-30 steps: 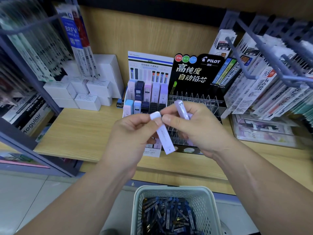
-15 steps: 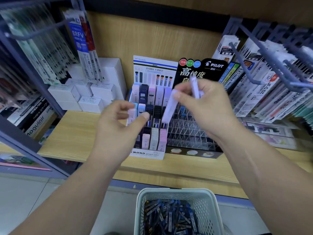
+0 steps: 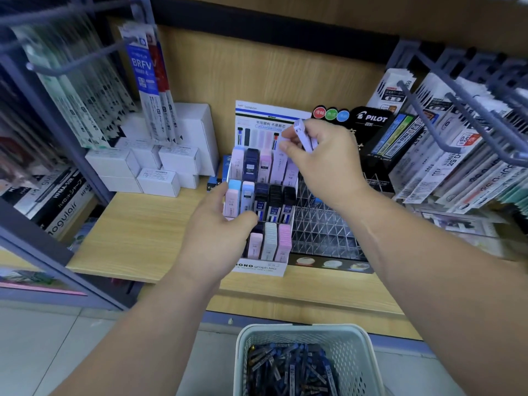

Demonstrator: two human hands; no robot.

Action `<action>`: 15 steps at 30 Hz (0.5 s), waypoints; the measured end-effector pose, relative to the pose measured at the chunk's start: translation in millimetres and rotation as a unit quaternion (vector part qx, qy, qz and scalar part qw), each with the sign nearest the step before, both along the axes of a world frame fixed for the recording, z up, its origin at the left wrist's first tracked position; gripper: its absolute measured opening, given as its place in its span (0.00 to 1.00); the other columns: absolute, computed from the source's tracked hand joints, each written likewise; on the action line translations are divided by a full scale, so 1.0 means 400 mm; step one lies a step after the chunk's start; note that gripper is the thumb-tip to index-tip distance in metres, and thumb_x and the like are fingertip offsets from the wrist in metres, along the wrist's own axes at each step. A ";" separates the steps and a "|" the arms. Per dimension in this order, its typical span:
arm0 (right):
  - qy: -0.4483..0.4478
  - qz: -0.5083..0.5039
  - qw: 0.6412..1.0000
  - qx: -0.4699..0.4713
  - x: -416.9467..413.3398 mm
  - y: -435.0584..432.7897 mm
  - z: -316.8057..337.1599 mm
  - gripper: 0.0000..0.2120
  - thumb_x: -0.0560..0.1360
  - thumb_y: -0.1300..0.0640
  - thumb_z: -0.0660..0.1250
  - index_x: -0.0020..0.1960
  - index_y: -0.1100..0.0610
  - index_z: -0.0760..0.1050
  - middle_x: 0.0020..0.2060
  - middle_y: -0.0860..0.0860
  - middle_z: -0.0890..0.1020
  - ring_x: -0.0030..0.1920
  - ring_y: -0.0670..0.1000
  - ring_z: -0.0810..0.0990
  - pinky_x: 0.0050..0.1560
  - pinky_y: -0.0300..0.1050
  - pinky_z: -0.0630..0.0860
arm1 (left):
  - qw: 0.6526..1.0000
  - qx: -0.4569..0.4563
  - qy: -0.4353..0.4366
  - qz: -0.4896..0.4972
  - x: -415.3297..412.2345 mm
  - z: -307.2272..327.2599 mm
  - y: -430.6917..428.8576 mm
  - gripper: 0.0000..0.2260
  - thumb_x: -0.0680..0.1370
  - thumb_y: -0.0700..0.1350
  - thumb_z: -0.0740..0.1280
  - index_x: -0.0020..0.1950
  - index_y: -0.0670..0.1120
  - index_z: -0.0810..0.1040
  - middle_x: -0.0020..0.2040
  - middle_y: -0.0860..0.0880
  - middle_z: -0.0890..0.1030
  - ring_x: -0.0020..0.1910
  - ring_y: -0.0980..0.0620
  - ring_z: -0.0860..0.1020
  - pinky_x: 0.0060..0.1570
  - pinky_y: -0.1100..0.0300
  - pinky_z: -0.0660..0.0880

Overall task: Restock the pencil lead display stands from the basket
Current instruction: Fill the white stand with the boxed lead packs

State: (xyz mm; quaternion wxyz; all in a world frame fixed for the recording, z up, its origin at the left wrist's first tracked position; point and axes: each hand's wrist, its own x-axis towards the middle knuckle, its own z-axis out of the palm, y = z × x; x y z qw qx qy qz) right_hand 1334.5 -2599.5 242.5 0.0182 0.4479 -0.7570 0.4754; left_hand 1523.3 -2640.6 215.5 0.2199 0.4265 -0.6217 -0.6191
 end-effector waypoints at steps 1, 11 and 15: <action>0.016 0.005 1.000 0.013 0.000 -0.001 -0.007 0.04 0.75 0.58 0.74 0.47 0.58 0.84 0.41 0.45 0.85 0.44 0.45 0.83 0.49 0.49 0.80 | 1.000 0.003 0.002 0.003 0.001 0.002 0.000 0.28 0.68 0.49 0.67 0.68 0.64 0.73 0.60 0.62 0.79 0.61 0.62 0.77 0.63 0.48 0.76; 0.132 0.017 0.990 0.040 -0.030 -0.006 -0.050 0.14 0.74 0.54 0.74 0.37 0.62 0.74 0.42 0.56 0.80 0.44 0.57 0.78 0.44 0.55 0.76 | 1.000 0.018 -0.001 0.014 -0.004 -0.021 -0.012 0.34 0.63 0.56 0.67 0.71 0.61 0.71 0.68 0.58 0.76 0.68 0.55 0.74 0.67 0.46 0.72; 0.128 -0.005 0.990 0.063 -0.032 -0.011 -0.054 0.13 0.75 0.52 0.72 0.42 0.62 0.79 0.40 0.55 0.81 0.42 0.57 0.78 0.43 0.55 0.76 | 1.000 0.012 0.001 0.008 -0.008 -0.039 -0.020 0.32 0.64 0.56 0.67 0.69 0.62 0.72 0.67 0.57 0.78 0.67 0.52 0.76 0.65 0.45 0.74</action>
